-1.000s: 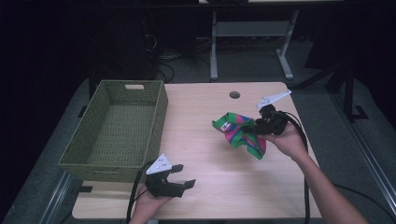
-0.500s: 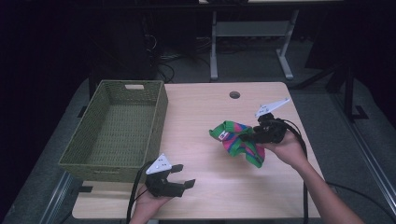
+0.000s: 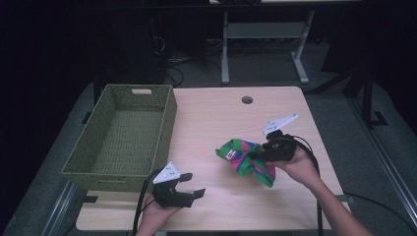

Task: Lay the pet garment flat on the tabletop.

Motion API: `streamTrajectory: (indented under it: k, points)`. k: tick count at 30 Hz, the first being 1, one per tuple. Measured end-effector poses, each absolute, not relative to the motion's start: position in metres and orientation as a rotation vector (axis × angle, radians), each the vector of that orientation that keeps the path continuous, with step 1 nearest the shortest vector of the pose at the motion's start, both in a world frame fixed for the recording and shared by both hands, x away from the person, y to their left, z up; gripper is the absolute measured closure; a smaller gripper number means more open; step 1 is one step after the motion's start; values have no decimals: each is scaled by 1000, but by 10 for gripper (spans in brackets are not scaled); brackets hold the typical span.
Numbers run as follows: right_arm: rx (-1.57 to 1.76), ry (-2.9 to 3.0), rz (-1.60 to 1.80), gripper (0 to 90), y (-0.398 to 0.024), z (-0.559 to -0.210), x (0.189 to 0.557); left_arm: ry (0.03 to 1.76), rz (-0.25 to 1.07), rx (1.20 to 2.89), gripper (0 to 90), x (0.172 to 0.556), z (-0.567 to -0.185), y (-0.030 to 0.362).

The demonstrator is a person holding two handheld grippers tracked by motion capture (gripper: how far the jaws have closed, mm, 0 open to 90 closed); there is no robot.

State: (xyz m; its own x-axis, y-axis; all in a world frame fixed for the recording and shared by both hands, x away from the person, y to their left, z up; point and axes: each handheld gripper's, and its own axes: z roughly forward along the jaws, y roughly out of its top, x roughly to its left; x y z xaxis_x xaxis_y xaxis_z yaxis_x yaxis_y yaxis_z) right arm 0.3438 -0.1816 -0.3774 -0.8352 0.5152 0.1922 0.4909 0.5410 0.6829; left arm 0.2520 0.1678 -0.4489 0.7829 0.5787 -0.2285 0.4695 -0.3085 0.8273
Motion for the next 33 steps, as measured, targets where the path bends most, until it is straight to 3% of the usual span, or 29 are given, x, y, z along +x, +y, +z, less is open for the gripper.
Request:
streamTrajectory:
  k: [21,33]
  points:
    - [904,2848,1095,702,-145,-440,325,790,138,1955,233,251,-449,168]
    - [861,2873,1138,488,-135,-461,312,785,139,1968,233,251,-449,168]
